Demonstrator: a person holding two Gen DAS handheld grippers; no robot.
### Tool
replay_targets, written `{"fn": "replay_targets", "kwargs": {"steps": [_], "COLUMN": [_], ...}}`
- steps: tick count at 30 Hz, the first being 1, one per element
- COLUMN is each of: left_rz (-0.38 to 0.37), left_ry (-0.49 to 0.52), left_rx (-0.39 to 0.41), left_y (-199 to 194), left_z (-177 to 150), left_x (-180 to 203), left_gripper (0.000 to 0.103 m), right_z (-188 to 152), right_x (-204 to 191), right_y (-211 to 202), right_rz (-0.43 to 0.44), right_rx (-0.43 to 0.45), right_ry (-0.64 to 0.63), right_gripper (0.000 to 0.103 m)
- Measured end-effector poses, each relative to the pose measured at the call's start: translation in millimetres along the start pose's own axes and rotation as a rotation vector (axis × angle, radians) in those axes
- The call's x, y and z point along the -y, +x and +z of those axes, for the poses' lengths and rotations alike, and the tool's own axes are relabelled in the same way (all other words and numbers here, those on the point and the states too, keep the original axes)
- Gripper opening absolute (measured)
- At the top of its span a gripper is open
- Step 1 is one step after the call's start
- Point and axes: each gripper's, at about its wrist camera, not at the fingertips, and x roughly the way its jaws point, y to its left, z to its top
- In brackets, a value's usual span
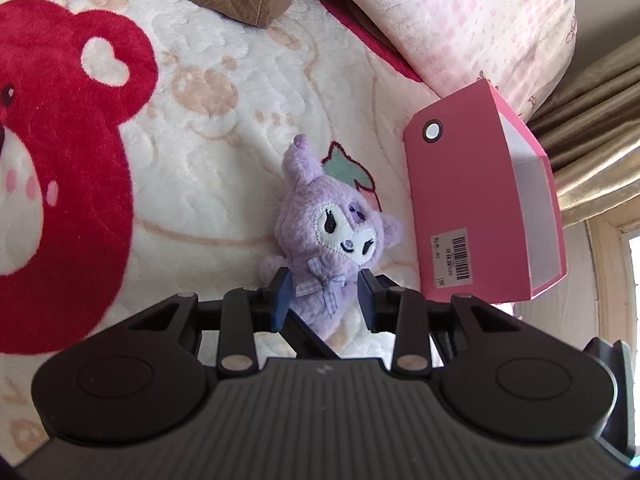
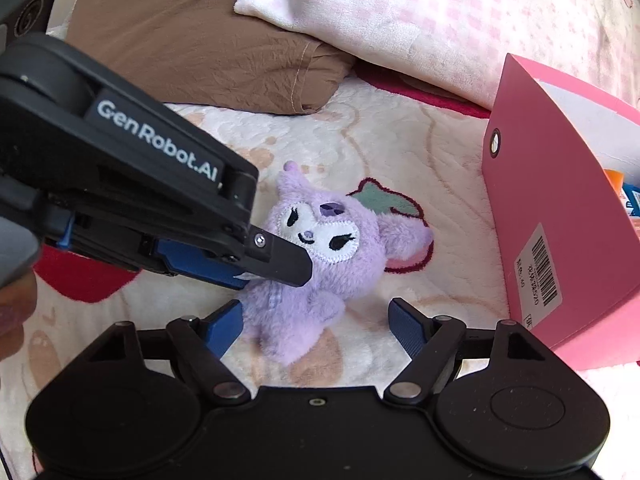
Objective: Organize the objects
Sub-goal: 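Close the left gripper on the purple plush toy's body, then lift the plush toy with the left gripper and carry it over the pink box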
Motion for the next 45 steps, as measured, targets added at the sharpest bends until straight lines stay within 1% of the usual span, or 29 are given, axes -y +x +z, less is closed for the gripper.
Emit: {"fn": "replay_targets", "kwargs": {"steps": [1,3,4,6,8,9,10,11,12,13,14,16,17,18,20,25,30,32,35,41,45], "left_rz": [-0.014,0.032,0.061,0.093,0.115,0.139,0.156,0.145,0.121,0.104,0.105,0.121,0.130,0.128,0.121,0.166,0.226,0.236,0.242,0.226,0.208], "left_ry": [-0.010,0.021,0.049,0.074,0.079,0.091,0.103,0.103,0.096,0.088,0.086,0.120,0.140,0.143,0.148,0.175,0.187,0.186,0.190,0.189,0.211], "left_rx": [-0.005,0.019,0.036,0.031,0.029,0.029,0.031,0.035,0.036,0.033,0.045,0.063,0.063,0.061,0.058,0.038,0.062,0.068,0.074,0.071,0.085], "left_y": [-0.8,-3.5,-4.1,-1.3,2.6,5.6,8.3,10.2,11.8,13.9,14.6,12.9,10.7,8.2,2.6,-12.4,-36.6,-46.5,-60.9,-77.6,-85.7], "left_z": [0.1,-1.5,-2.5,-3.1,-3.7,-4.9,-5.8,-6.7,-7.7,-9.0,-10.8,-12.9,-13.7,-14.7,-18.1,-33.3,-54.2,-60.9,-72.2,-86.0,-90.1], "left_x": [0.3,6.8,10.4,12.4,11.0,11.1,11.0,10.1,8.7,7.6,7.8,13.3,18.1,21.0,26.4,49.7,81.6,92.0,107.7,133.8,155.5], "left_gripper": [0.039,0.039,0.039,0.039,0.039,0.039,0.039,0.039,0.039,0.038,0.037,0.035,0.034,0.033,0.033,0.033,0.033,0.033,0.033,0.033,0.034], "right_z": [-0.7,-2.5,-2.8,-3.5,-3.4,-3.7,-3.7,-3.7,-3.8,-3.9,-3.7,-4.5,-5.4,-6.4,-6.8,-8.4,-7.7,-6.3,-4.8,-3.6,1.4], "right_x": [2.1,5.7,5.8,4.5,1.7,1.2,1.2,1.1,0.6,-0.7,-3.3,-6.9,-7.6,-7.0,-2.4,3.4,4.2,5.1,5.4,7.7,16.1], "right_y": [-3.1,-10.2,-12.3,-15.3,-10.8,-7.6,-3.7,1.1,5.4,8.7,11.3,11.9,10.8,8.3,0.8,-24.1,-55.8,-69.9,-90.5,-125.5,-146.1], "right_rz": [-0.001,0.001,-0.002,-0.002,0.010,0.018,0.032,0.053,0.066,0.063,0.057,0.043,0.032,0.035,0.055,0.101,0.140,0.155,0.167,0.157,0.144], "right_rx": [0.006,0.014,0.015,0.034,0.019,0.011,0.000,-0.015,-0.019,-0.013,-0.007,0.006,0.013,0.018,0.025,0.014,0.003,-0.002,-0.014,-0.035,-0.023], "right_ry": [0.001,0.011,0.011,0.010,-0.001,0.009,0.023,0.039,0.052,0.056,0.046,0.018,0.002,-0.014,-0.017,-0.023,-0.032,-0.029,-0.032,-0.076,-0.088], "right_gripper": [0.076,0.063,0.061,0.060,0.060,0.061,0.065,0.067,0.068,0.068,0.068,0.061,0.053,0.049,0.047,0.046,0.046,0.046,0.046,0.046,0.046]}}
